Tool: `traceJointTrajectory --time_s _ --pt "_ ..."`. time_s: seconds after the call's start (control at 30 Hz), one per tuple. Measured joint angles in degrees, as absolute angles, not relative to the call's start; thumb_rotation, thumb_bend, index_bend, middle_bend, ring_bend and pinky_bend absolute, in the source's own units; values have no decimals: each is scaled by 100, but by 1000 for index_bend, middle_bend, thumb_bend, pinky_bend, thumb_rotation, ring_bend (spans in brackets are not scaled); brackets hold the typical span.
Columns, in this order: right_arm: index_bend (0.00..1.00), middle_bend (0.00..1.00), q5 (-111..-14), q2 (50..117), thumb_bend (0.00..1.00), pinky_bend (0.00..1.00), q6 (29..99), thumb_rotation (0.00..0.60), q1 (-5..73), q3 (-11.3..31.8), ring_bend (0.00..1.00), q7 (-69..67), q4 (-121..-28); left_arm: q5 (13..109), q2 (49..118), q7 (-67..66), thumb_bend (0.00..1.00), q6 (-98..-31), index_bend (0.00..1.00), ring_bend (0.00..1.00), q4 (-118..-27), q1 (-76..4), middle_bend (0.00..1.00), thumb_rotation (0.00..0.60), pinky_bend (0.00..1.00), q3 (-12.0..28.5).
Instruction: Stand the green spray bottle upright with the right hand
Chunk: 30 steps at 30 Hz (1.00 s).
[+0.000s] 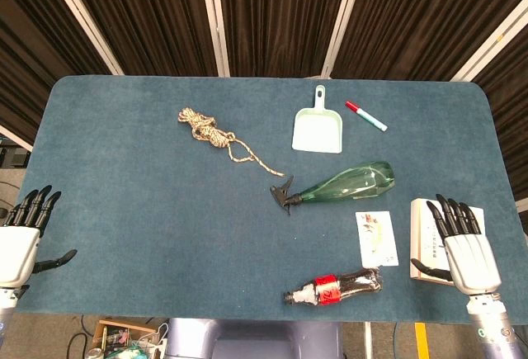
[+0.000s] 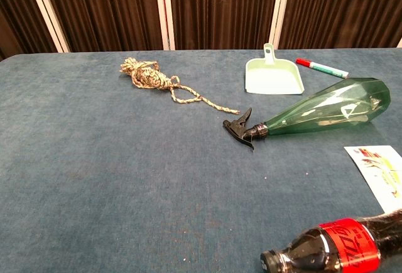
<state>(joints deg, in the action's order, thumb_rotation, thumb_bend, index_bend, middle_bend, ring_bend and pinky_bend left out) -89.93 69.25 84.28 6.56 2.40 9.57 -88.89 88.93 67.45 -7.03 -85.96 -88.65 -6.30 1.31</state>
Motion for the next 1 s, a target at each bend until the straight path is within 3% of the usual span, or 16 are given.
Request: traceJointTrajectory --time_s 0.43,0.6,0.73,1.0 --pt "2 0 -9474 7173 172 43 8709 600 666 178 0 1232 -8809 9002 6882 -800 28 -8578 0 0 -8801 -757 0 600 176 204" --pt "92 0 -10040 7566 233 0 8892 600 801 185 0 1690 -8601 8841 6896 -877 47 -8426 0 0 -8772 -877 0 600 176 338" --pt "153 0 -10096 7795 246 0 8546 600 1052 253 0 2326 -8593 8747 6916 -677 48 -8272 0 0 -8611 -1037 0 600 176 477" --pt "263 0 -9518 8334 295 0 7127 600 1779 625 0 3283 -8606 8605 7055 -662 48 -8144 0 0 -8320 -1153 0 600 176 553"
